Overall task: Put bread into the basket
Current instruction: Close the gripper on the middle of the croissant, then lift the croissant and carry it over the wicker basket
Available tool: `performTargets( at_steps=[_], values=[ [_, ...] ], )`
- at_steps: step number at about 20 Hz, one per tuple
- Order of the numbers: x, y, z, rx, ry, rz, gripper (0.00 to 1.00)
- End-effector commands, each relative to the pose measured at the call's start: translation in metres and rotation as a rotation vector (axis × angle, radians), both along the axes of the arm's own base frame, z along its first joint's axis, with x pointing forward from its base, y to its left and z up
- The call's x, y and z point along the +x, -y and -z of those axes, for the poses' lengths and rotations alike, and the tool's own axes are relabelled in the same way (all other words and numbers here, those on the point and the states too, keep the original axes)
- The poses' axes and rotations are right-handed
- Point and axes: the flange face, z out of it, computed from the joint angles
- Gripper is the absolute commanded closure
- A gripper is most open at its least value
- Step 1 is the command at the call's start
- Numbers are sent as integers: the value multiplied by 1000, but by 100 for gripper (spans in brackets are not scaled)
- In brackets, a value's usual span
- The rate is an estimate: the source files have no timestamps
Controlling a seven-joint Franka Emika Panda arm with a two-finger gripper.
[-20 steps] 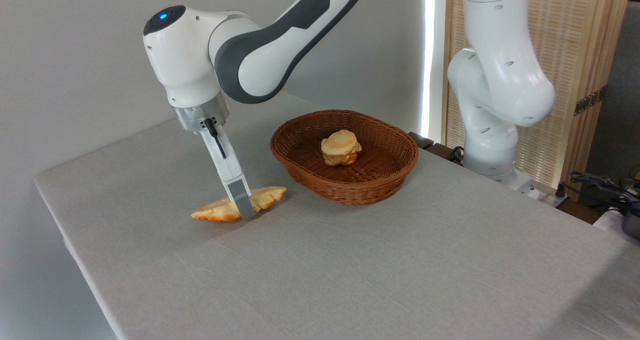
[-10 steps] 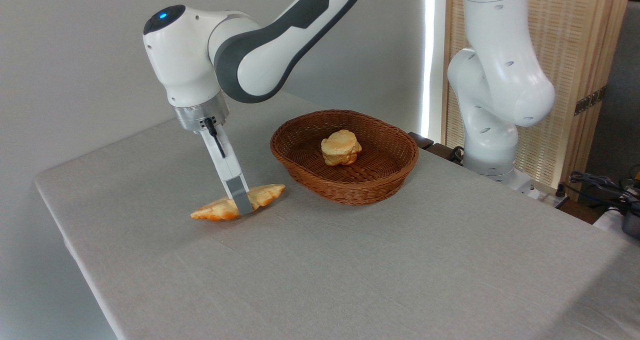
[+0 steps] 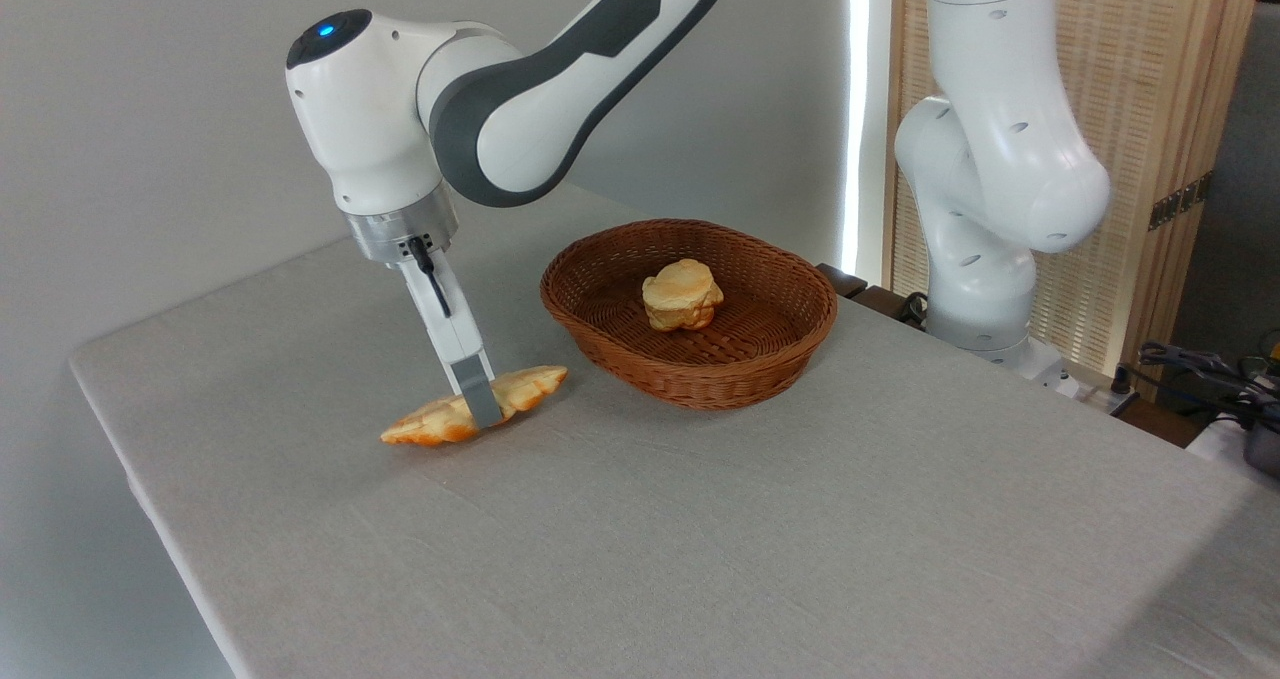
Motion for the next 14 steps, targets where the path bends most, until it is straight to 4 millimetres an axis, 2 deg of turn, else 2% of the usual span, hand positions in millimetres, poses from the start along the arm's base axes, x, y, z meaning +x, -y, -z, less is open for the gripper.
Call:
performTargets(
  at_steps=[1, 8, 11, 14],
  values=[
    [5, -3, -7, -7, 35, 12, 77],
    [5, -4, -11, -9, 42, 0, 77],
    [3, -8, -31, -25, 64, -9, 76],
    [-7, -10, -60, -41, 84, -28, 76]
  ],
)
